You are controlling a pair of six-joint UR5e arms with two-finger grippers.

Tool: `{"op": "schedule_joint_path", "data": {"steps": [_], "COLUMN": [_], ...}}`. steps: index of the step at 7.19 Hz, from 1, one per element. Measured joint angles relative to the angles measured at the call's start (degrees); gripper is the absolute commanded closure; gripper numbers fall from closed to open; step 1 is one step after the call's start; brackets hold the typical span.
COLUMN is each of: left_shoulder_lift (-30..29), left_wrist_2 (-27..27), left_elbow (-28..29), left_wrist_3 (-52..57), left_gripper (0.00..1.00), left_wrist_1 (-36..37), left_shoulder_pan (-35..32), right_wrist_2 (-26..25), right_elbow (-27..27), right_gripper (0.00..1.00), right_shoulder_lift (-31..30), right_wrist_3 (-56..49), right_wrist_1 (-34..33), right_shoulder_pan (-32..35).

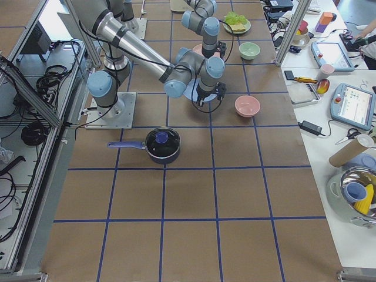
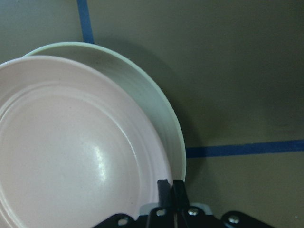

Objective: Stack three plates with pink and blue
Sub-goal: 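Raise the left gripper off the stack while the right gripper lifts the blue plate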

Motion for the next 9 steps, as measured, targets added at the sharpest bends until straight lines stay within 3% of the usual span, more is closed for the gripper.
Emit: {"op": "schedule_joint_path", "data": {"steps": [9], "left_shoulder_lift": [-2.33], "left_wrist_2": [0.36], "left_elbow": [2.84], "left_wrist_3": [-1.66], "left_gripper": [1.0], "left_wrist_1": [-0.01], "left_shoulder_pan": [-0.01], "right_wrist_2": [-0.36], "right_elbow": [-1.62], "right_gripper": [1.0], "right_shoulder_lift": [0.01], "right_wrist_3": [0.2], "right_wrist_1": [0.07], "right_shoulder_pan": [0.15]}}
